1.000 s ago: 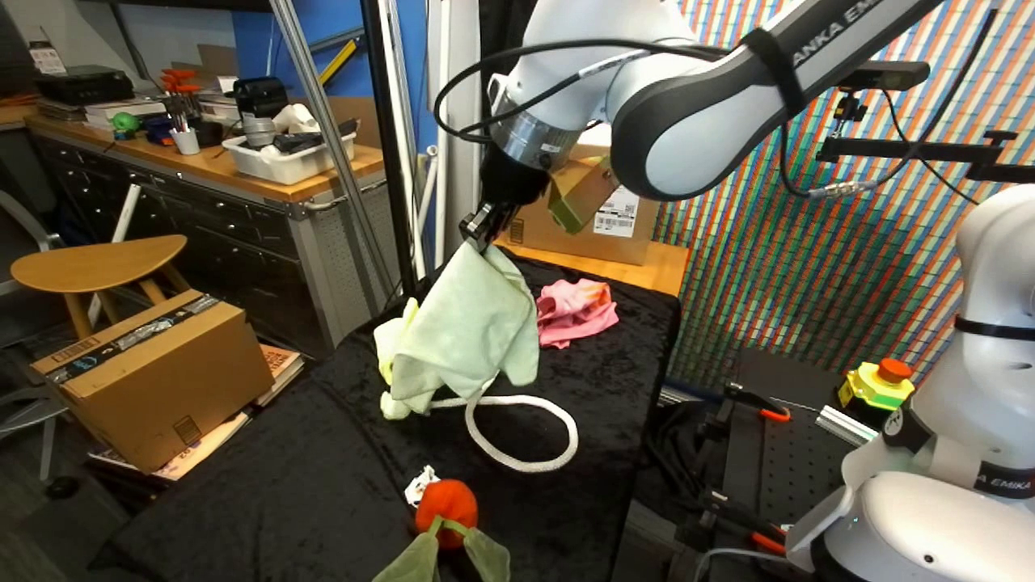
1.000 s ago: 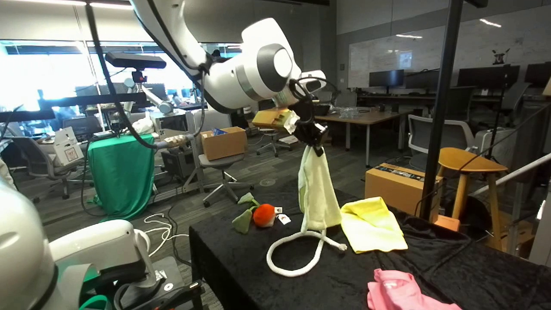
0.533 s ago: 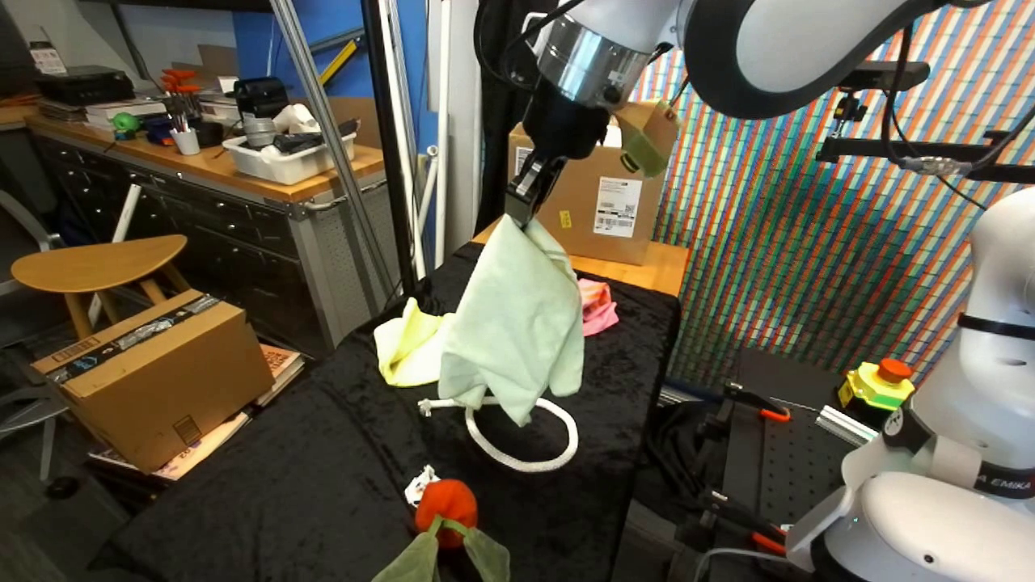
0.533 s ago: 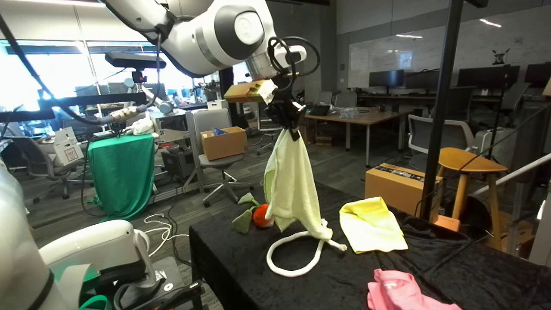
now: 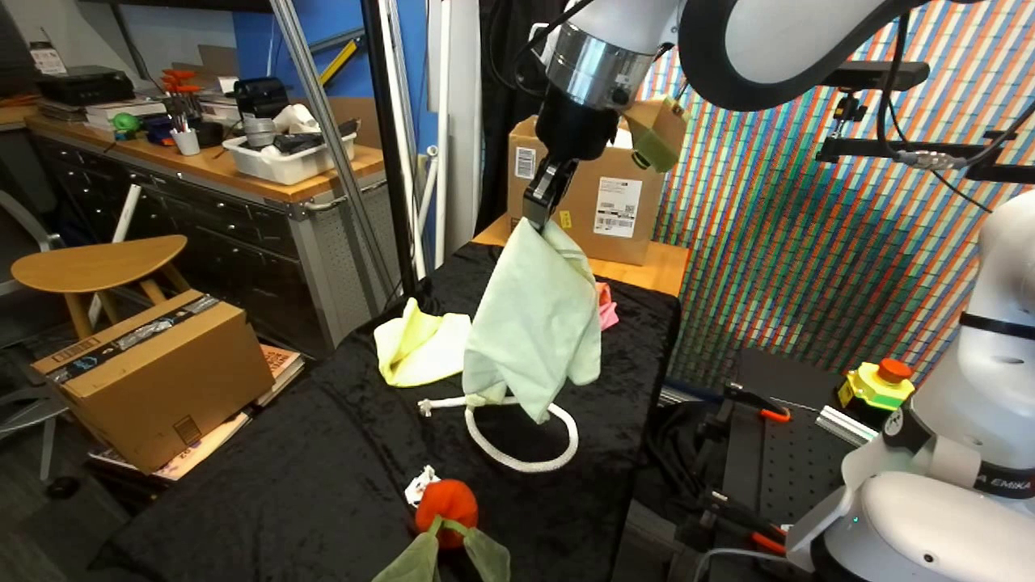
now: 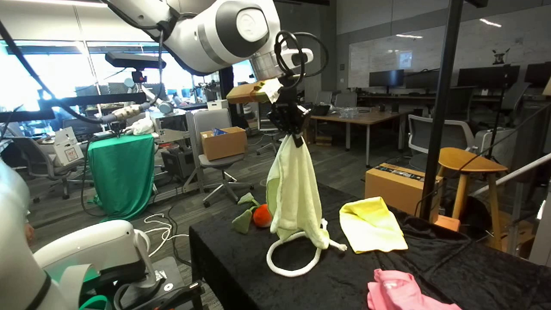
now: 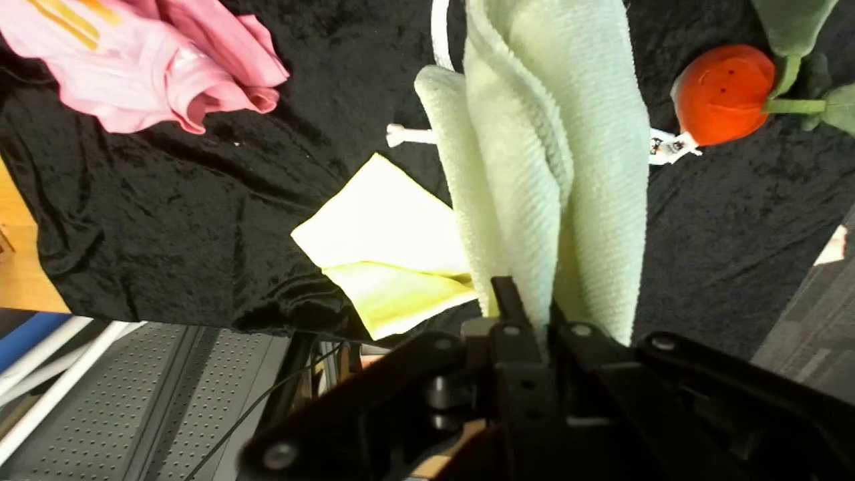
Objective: Pick up the clothes, rope and plush toy on the table and put them in the one place
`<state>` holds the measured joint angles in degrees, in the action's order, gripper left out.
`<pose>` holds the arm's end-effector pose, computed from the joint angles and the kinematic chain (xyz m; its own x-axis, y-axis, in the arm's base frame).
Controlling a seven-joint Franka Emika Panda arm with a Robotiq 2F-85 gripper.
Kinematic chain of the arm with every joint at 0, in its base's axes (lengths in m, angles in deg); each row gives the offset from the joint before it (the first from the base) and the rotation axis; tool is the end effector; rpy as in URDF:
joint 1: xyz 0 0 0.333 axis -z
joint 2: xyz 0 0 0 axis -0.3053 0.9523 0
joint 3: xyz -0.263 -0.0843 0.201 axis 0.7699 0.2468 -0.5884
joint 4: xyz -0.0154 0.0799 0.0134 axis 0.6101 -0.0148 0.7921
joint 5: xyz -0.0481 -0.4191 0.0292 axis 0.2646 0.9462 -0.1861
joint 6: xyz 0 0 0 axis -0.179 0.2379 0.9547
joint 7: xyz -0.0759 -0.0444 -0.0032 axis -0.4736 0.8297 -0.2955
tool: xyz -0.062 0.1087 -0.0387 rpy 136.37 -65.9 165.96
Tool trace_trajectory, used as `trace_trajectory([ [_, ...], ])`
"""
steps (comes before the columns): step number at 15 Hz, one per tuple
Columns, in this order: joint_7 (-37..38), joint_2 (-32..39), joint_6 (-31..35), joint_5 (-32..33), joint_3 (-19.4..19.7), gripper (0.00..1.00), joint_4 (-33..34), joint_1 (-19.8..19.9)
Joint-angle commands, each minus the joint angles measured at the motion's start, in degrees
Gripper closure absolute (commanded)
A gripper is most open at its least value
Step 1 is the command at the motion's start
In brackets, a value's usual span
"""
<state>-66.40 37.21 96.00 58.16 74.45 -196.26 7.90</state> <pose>0.4840 0.1176 0.4313 0.9302 0.1928 0.3123 0.1716 -0.9806 0.0945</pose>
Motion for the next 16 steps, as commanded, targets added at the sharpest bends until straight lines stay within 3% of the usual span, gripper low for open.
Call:
trace_trajectory([
  [1,-2.85,1.96,-1.96,-1.44,-1.15,0.63,1.95,1.63],
  [9,-3.4,5.2,-2.14,-0.97,-1.16,0.03,3.8,2.21],
  [16,2.83,18.01,5.21,1.22,-1.67,0.0,10.22,3.53],
])
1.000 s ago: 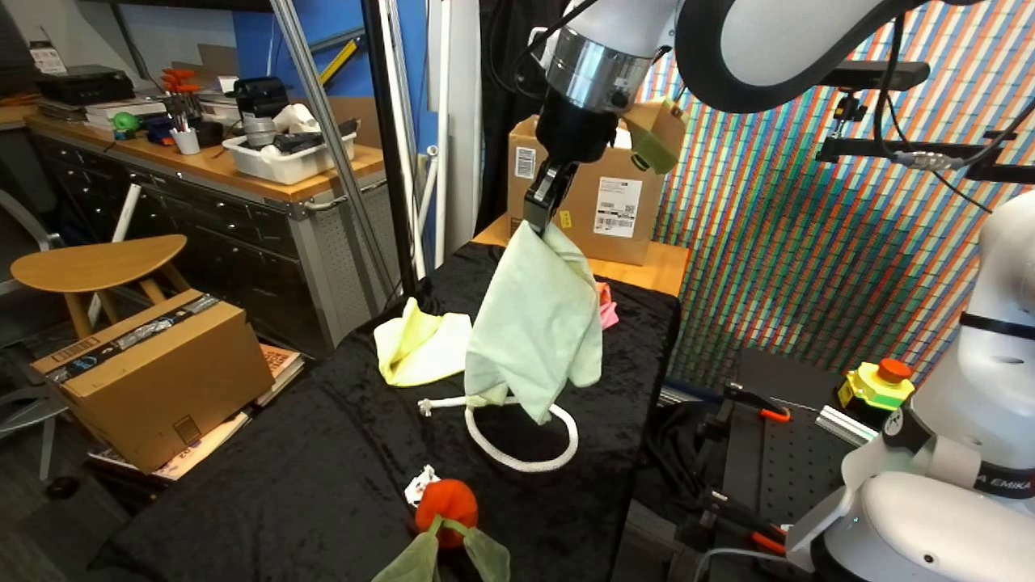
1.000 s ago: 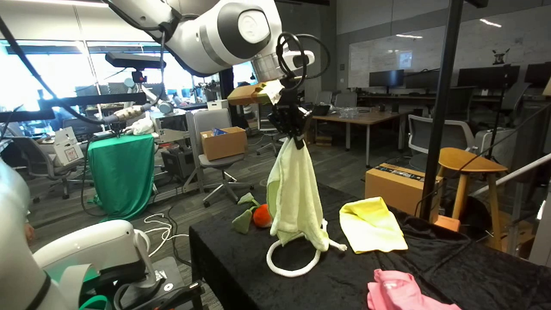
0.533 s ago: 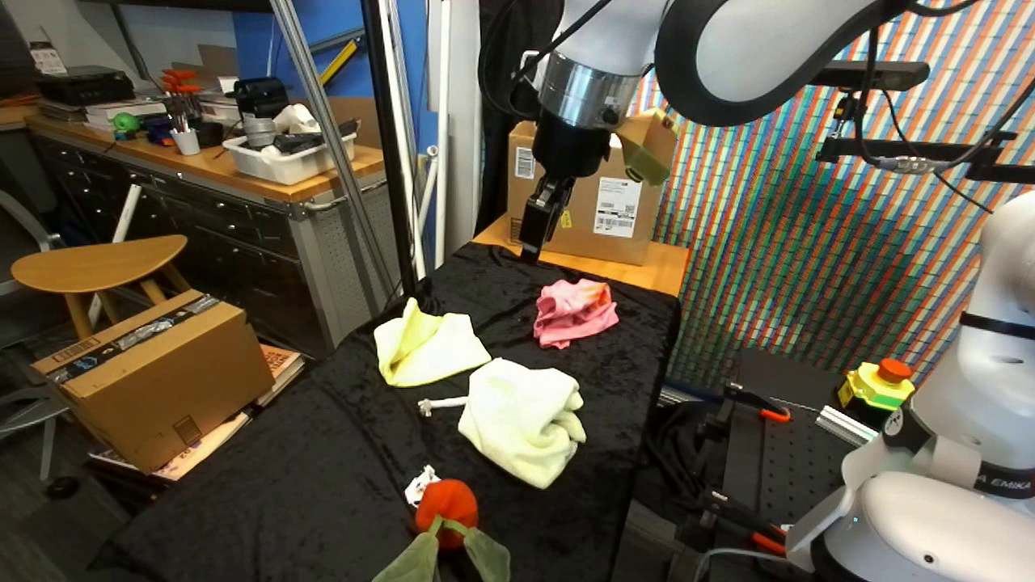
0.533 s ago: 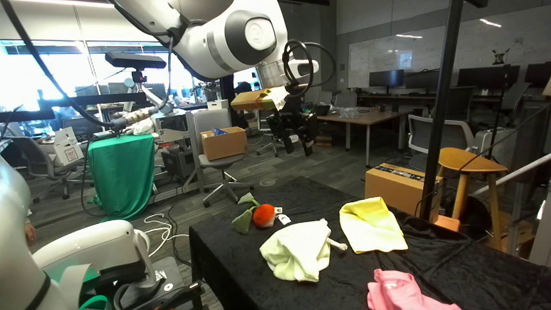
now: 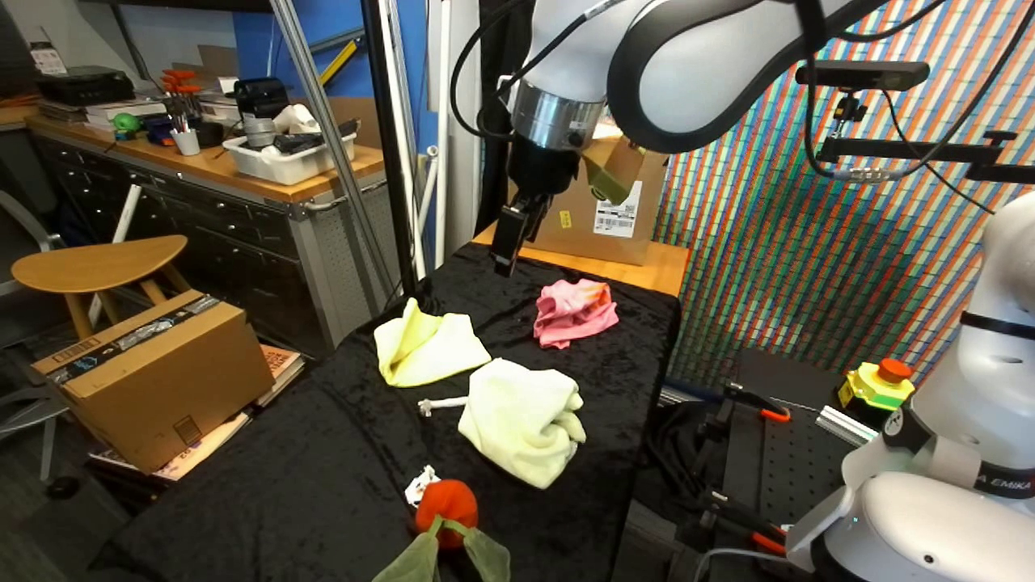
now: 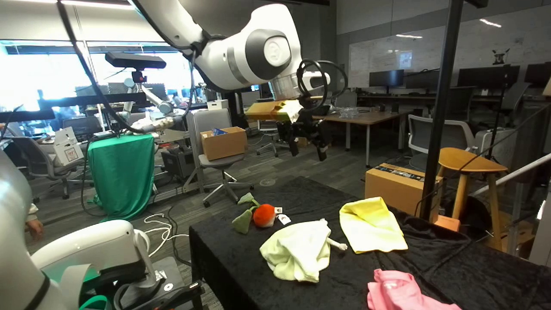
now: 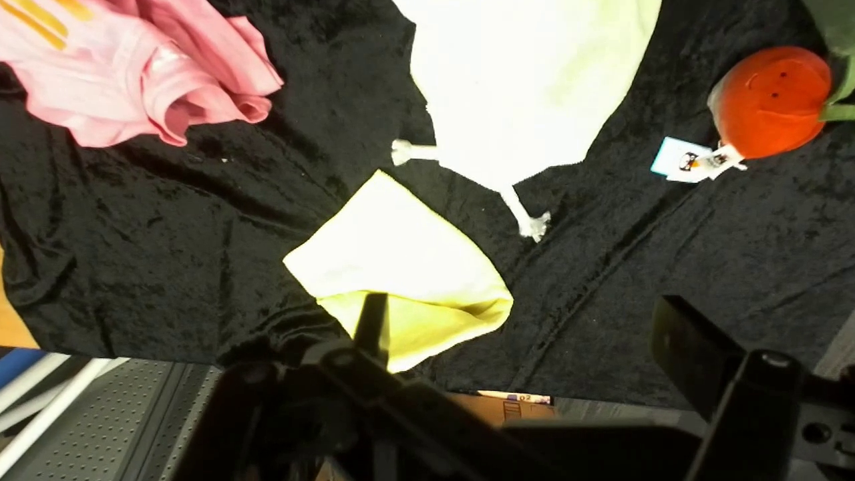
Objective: Pick up the clothes, rope and plush toy on the table and put them in the one place
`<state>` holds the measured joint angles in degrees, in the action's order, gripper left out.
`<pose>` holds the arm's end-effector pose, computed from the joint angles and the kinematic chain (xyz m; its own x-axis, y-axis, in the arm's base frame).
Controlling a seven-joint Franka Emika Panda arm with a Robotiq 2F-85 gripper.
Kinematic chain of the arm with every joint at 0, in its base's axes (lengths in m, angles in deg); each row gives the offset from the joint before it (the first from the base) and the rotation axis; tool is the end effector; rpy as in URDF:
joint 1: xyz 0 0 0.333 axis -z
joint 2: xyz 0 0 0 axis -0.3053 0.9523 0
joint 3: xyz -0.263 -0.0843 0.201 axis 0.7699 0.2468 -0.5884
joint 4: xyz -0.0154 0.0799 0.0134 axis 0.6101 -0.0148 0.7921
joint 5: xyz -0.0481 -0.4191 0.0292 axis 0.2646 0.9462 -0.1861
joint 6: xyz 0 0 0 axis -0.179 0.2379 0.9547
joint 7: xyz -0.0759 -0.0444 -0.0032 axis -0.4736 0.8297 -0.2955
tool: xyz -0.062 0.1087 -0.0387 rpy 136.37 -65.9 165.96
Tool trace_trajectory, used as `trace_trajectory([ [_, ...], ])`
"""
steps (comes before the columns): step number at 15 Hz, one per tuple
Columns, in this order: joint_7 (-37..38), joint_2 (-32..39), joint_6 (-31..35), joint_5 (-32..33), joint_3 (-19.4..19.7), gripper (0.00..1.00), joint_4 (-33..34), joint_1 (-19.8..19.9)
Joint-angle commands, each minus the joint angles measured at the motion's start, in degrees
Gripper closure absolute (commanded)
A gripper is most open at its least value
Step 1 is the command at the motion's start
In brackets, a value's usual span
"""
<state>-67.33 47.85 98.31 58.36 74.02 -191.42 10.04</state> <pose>0.5275 0.1124 0.3826 0.9491 0.1891 0.2519 0.1716 -0.9811 0.0899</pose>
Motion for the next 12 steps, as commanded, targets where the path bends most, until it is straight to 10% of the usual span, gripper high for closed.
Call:
trace_trajectory([
  [1,6.12,10.21,3.97,1.19,-1.16,0.0,7.14,1.33],
  [12,23.06,38.04,1.73,-4.66,3.82,0.0,35.33,-3.45],
])
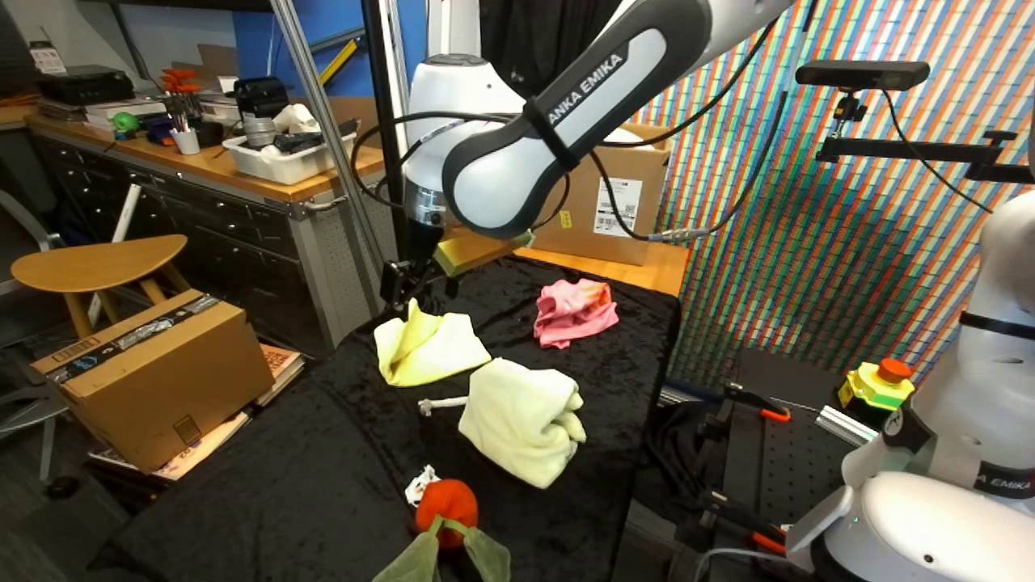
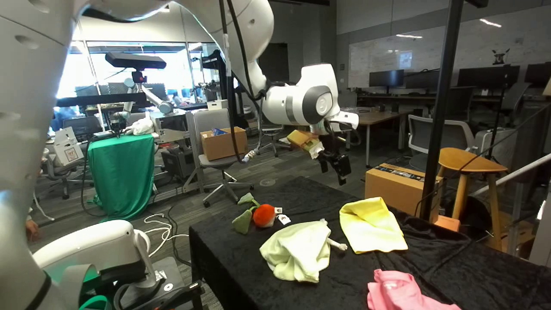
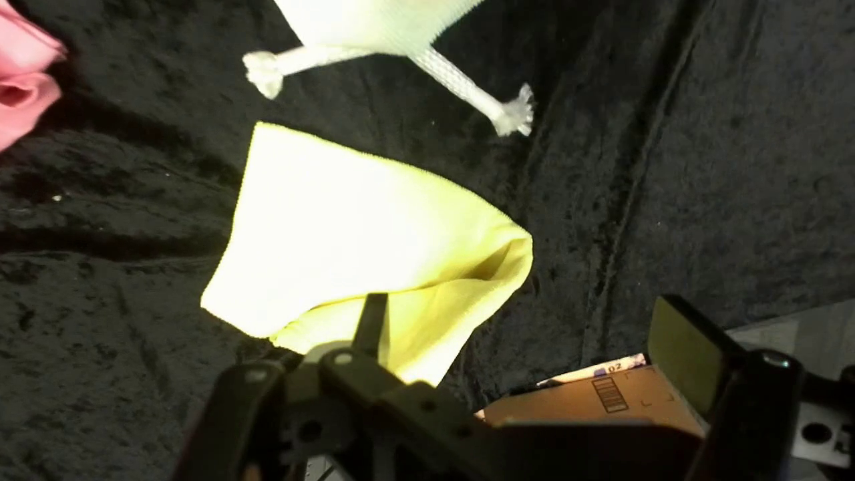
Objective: Pick up the clothes, rope and plush toy on the table and put them in the one place
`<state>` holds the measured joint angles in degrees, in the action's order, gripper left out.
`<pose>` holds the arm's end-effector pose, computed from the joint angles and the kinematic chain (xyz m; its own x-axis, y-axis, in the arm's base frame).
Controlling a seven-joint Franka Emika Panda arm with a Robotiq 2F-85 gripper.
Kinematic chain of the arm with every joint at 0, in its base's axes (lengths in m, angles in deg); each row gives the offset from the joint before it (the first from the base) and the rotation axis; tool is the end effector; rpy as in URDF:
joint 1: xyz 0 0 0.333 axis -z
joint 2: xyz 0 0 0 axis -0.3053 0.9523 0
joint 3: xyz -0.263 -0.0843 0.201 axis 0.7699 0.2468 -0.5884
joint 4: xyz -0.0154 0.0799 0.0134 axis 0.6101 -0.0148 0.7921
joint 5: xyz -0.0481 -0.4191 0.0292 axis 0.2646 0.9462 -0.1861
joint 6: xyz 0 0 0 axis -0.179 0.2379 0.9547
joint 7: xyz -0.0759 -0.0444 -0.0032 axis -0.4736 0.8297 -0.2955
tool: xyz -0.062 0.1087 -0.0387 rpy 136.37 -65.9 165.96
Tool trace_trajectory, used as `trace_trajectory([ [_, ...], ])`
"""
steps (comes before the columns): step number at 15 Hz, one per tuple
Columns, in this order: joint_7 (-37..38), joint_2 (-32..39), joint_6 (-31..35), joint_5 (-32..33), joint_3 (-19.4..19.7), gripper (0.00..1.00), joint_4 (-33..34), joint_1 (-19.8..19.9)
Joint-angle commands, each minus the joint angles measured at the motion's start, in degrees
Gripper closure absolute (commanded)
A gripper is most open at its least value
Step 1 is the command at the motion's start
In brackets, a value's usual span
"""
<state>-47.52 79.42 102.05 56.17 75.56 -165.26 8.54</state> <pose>0.6769 0.1433 0.2696 0.9571 -0.1911 0.2180 -0.1847 -0.9815 -0.0494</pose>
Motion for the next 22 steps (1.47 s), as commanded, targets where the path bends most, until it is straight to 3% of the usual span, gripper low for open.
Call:
trace_trajectory([
  [1,4.04,8.25,-2.58,-3.04,2.95,0.0,11.39,-2.28],
  [11,8.65,22.6,-11.05,-9.63,5.72,0.0,28.72,-0.79],
  [22,10.61,30.0,-17.16,-13.19,5.03,0.0,38.63,1.43],
])
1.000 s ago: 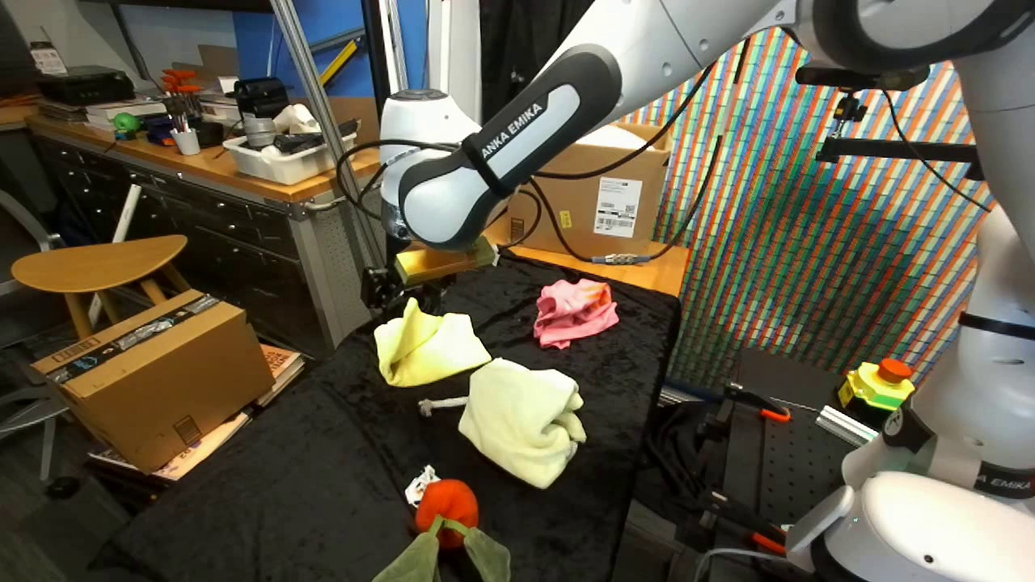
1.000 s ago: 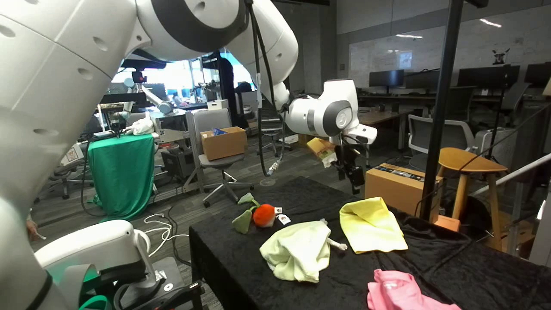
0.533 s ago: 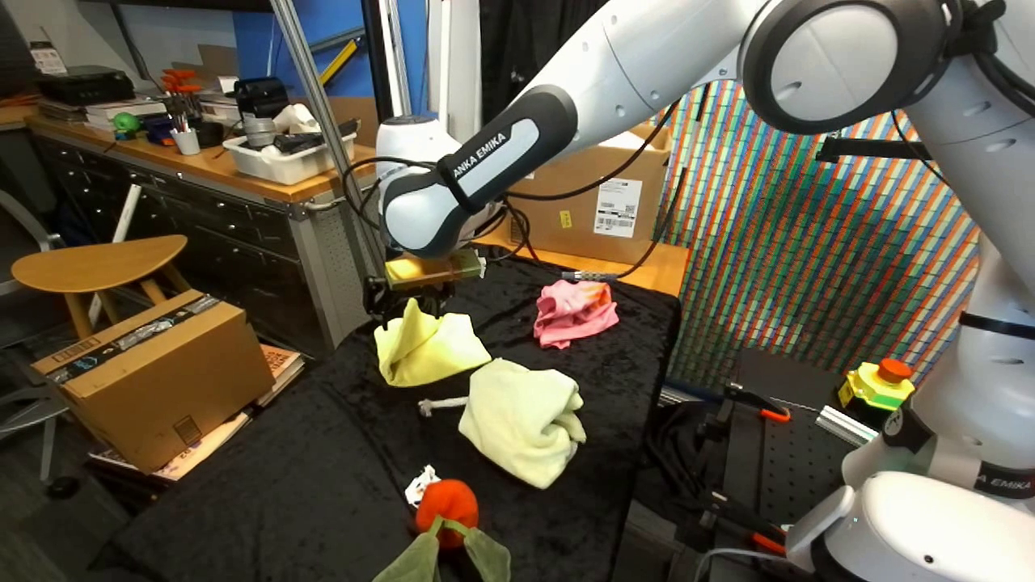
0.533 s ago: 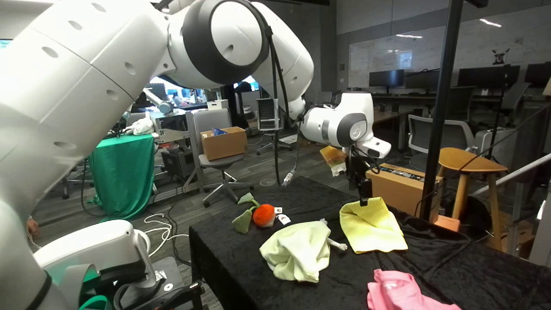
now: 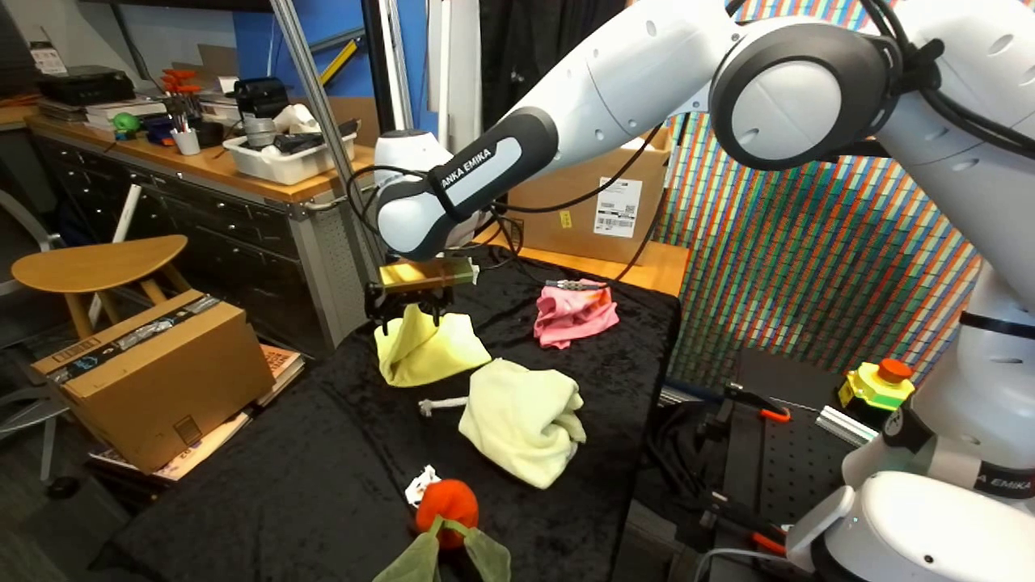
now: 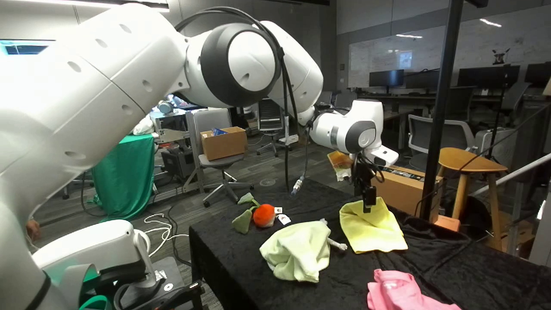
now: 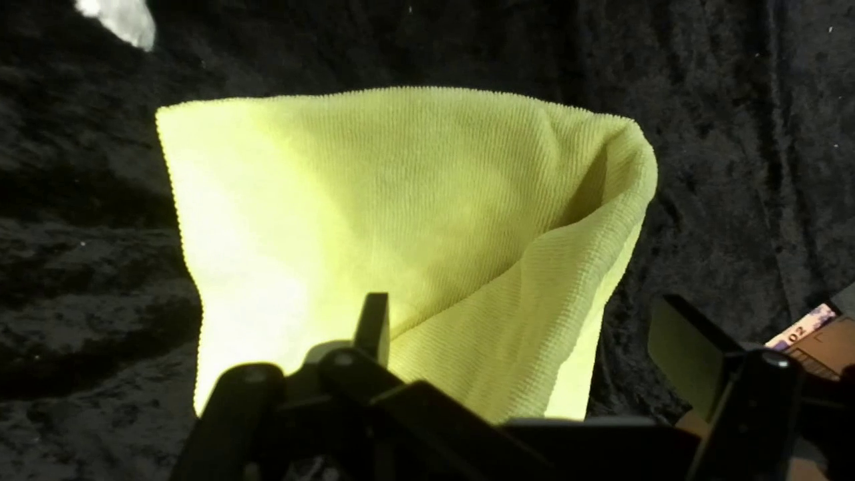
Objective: Pick up the clothes, rope and plush toy on the table and put them in the one place
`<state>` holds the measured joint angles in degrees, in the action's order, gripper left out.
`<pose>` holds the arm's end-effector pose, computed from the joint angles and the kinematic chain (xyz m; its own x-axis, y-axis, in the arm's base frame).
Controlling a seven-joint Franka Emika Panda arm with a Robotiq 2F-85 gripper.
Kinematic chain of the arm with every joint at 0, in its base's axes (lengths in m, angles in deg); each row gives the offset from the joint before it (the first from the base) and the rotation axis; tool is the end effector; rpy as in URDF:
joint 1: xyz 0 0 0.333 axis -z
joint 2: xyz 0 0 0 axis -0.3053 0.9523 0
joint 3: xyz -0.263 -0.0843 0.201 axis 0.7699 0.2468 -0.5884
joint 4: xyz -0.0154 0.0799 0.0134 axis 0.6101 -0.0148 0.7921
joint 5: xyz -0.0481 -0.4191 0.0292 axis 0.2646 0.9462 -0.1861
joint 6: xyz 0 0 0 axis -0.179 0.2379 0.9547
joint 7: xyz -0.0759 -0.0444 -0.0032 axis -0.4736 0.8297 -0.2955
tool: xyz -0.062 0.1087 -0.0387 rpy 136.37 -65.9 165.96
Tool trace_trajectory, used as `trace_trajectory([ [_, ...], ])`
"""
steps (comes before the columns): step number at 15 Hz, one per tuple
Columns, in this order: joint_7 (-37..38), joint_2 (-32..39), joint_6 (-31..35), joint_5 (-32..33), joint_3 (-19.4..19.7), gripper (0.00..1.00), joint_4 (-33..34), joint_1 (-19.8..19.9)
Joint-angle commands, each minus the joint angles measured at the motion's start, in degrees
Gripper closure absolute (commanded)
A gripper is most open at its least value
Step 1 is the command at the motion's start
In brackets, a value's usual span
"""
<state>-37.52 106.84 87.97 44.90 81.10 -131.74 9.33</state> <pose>0.7935 0.0921 0.1615 0.8293 -0.5571 0.0439 -0.5534 -0.8296 -0.0747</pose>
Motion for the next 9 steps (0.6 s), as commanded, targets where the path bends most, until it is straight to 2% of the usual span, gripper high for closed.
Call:
trace_trajectory([
  [1,0.74,3.05,-3.44,-2.29,-0.59,0.0,5.71,0.7],
  [8,2.51,5.57,-5.93,-3.0,-0.31,0.0,9.13,0.85],
  [9,2.85,5.87,-6.14,-2.89,-0.21,0.15,9.49,0.84],
])
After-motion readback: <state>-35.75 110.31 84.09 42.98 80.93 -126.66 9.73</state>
